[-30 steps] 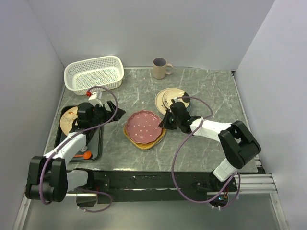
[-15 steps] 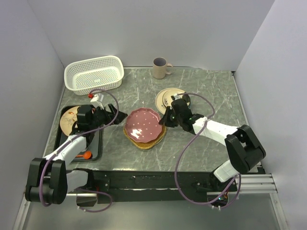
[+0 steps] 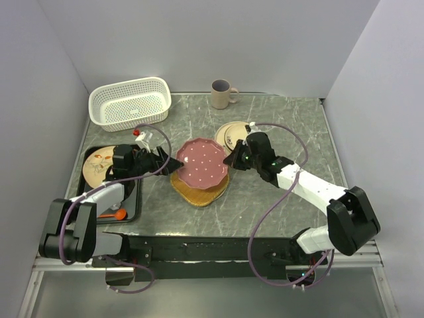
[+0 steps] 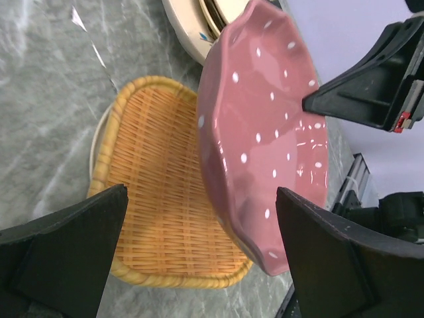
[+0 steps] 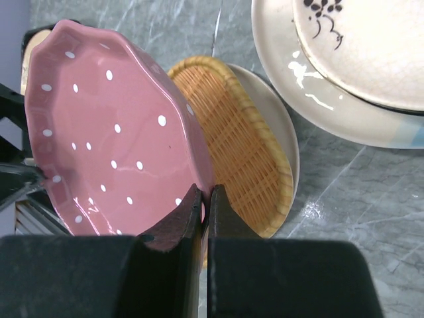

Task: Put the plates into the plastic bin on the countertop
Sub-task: Pick up the plate at the center of the board.

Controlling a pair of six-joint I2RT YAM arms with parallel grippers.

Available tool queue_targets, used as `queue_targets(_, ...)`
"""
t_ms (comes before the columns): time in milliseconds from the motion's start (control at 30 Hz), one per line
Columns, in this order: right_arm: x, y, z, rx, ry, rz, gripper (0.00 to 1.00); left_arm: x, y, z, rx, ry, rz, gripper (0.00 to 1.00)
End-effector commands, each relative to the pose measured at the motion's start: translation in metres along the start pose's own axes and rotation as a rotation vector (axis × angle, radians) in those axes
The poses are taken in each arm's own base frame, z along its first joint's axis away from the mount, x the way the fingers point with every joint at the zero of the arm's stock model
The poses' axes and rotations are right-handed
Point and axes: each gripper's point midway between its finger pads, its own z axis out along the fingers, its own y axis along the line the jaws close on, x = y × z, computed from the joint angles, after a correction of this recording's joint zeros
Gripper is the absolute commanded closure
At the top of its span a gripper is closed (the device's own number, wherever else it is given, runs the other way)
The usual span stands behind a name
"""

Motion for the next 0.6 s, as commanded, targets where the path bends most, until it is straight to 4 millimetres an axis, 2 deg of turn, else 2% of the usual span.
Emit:
queue_targets(0, -0.057, 0.054, -0.025, -0.171, -0.173, 0.018, 1.00, -0.019, -0.024, 0.005, 0.095, -0.029, 0.055, 0.01)
queue_targets(167, -0.055, 0.056, -0.021, -0.189, -0.161, 0.022, 1.00, -0.016, -0.024, 0.004, 0.095, -0.021, 0.063, 0.04)
queue_targets(267, -0.054, 0.059, -0.020, -0.205, -0.151, 0.021, 1.00, -0.016, -0.026, 0.005, 0.101, -0.016, 0.063, 0.10)
queue_targets(400, -0.058, 0.065, -0.020, -0.222, -0.150, 0.015, 1.00, -0.014, -0.029, 0.010, 0.113, 0.004, 0.061, 0.26)
queue_targets(567, -0.061, 0.068, -0.019, -0.229, -0.150, 0.009, 1.00, -0.011, -0.034, 0.016, 0.122, 0.018, 0.074, 0.38)
